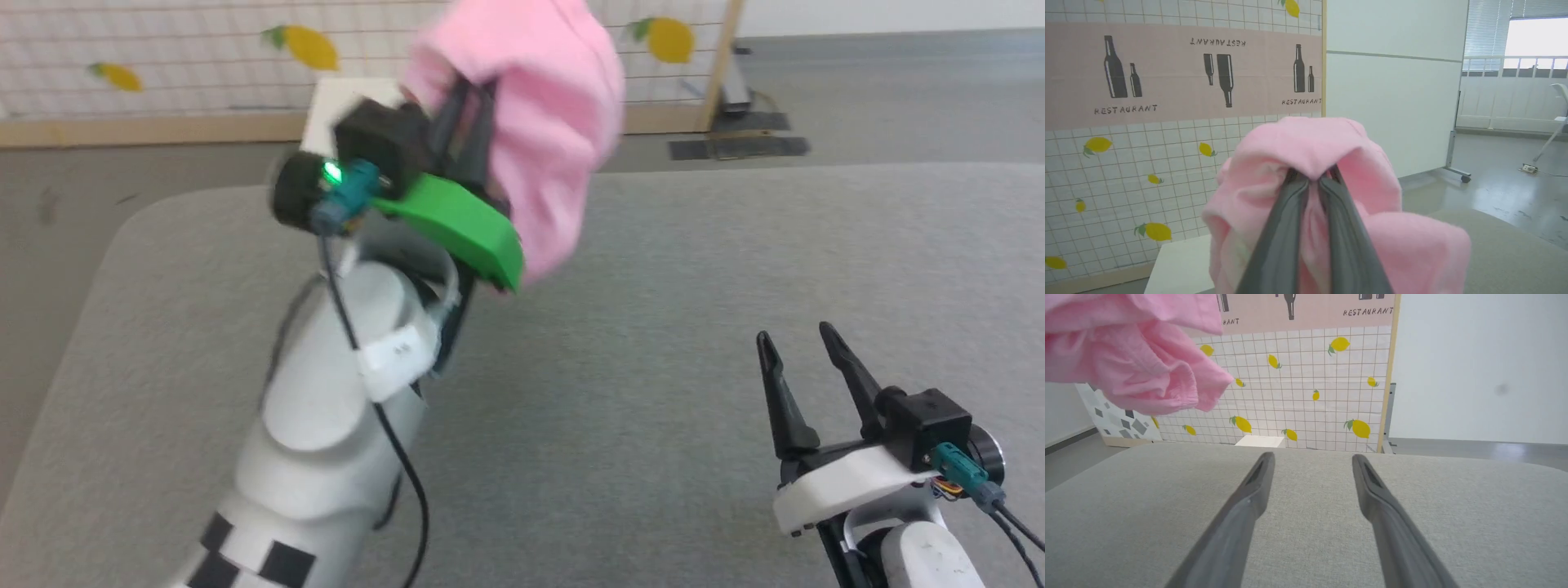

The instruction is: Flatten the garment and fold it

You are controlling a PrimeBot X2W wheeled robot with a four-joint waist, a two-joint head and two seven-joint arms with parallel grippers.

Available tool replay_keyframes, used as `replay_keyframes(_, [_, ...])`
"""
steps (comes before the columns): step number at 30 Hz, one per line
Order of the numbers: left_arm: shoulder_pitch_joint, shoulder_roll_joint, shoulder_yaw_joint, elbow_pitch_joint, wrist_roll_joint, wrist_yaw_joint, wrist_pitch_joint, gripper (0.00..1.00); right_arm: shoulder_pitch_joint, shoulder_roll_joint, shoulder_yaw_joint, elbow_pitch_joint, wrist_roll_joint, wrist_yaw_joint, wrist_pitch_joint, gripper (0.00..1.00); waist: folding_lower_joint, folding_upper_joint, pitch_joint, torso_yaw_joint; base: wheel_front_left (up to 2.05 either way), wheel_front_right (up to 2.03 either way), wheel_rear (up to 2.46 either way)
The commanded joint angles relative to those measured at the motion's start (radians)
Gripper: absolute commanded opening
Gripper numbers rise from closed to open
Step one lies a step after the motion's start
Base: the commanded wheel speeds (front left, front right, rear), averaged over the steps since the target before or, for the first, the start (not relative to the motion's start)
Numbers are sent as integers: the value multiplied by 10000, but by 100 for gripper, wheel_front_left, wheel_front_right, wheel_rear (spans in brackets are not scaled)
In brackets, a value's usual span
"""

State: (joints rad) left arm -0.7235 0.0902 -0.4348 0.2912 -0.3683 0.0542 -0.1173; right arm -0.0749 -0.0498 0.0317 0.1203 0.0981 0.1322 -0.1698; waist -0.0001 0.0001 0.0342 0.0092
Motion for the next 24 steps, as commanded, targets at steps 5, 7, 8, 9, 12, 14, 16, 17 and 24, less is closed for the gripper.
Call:
replay_keyframes(5, [1213, -244, -894, 1184, -742, -133, 1652, 0, 134, -5, -167, -98, 84, -15, 8, 100, 1, -1, 274, -2307, 0, 0, 0])
replay_keyframes(7, [1596, -288, -1247, 1711, -1031, -234, 2526, 0, 147, -5, -223, -92, 123, -15, -14, 100, 1, -1, 375, -2564, 0, 0, 0])
replay_keyframes(8, [1764, -303, -1455, 1969, -1139, -335, 2918, 0, 158, -5, -236, -82, 145, -15, -22, 100, 1, -1, 413, -2672, 0, 0, 0])
replay_keyframes(9, [1895, -312, -1564, 2175, -1230, -368, 3188, 0, 164, -5, -227, -77, 163, -15, -25, 100, 1, -1, 453, -2756, 0, 0, 0])
replay_keyframes(12, [2280, -333, -1936, 2851, -1515, -511, 4202, 0, 158, -5, -211, -28, 193, -15, -73, 100, 1, -1, 549, -2912, 0, 0, 0])
replay_keyframes(14, [2480, -342, -2099, 3184, -1725, -601, 4848, 0, 162, -5, -203, 4, 209, -15, -96, 100, 1, -1, 553, -2942, 0, 0, 0])
replay_keyframes(16, [2614, -347, -2125, 3309, -1920, -590, 5245, 65, 173, -5, -155, 34, 227, -15, -95, 100, 1, -1, 527, -2936, 0, 0, 0])
replay_keyframes(17, [2660, -350, -2067, 3273, -2009, -553, 5238, 100, 180, -5, -138, 47, 235, -15, -90, 100, 1, -1, 496, -2909, 0, 0, 0])
replay_keyframes(24, [2879, -308, -1333, 1946, -2199, -456, 2958, 100, 226, -5, -97, -34, 151, -15, -33, 100, 1, -1, 231, -2372, 0, 0, 0])
